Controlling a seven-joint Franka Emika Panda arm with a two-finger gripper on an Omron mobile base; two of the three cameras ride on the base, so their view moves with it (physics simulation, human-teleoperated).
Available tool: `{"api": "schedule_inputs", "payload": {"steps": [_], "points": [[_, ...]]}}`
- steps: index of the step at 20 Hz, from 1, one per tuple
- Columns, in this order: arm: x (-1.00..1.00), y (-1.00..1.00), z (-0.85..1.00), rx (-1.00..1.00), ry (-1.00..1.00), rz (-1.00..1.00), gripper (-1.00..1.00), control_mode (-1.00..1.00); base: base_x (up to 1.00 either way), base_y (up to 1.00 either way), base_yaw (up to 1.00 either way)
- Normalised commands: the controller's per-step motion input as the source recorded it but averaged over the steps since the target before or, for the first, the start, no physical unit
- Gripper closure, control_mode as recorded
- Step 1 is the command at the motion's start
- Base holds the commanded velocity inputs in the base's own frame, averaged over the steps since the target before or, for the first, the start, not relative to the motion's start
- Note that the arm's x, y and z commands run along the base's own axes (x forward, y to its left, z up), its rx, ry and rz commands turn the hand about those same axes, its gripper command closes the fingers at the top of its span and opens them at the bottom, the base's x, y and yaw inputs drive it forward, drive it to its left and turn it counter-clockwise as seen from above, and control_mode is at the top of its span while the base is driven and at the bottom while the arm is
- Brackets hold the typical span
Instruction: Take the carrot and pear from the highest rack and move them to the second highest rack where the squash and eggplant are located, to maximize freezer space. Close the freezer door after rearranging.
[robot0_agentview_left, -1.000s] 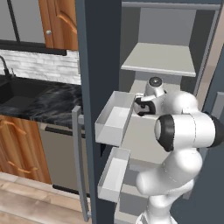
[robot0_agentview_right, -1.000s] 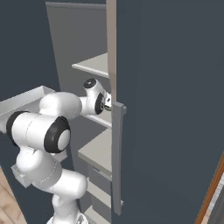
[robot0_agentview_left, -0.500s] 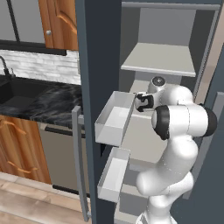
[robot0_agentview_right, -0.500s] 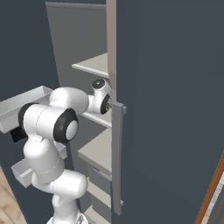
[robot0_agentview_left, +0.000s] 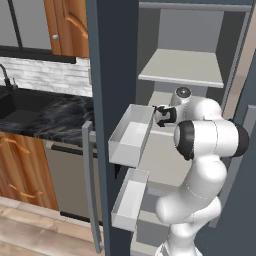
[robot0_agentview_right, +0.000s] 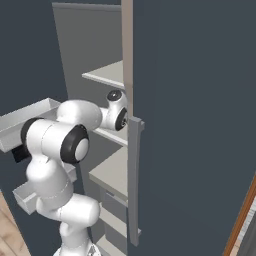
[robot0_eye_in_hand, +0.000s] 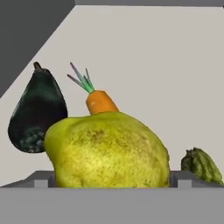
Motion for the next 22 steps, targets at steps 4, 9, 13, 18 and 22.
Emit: {"api": "schedule_inputs", "payload": {"steps": [4,9,13,18,22], "points": [[-0.32,0.10,0.00,0.00,0.00,0.00,-1.00,-1.00,0.00,0.00,0.00],[-0.52,0.15,0.08,0.00,-0.12,0.00,-1.00,-1.00,0.00,0.00,0.00],[-0.64,0.21,0.22,0.00,-0.17,0.00,-1.00,-1.00,0.00,0.00,0.00],[-0.76,0.25,0.32,0.00,-0.18,0.00,-1.00,-1.00,0.00,0.00,0.00],[-0.65,0.19,0.46,0.00,-0.06,0.00,-1.00,-1.00,0.00,0.00,0.00]]}}
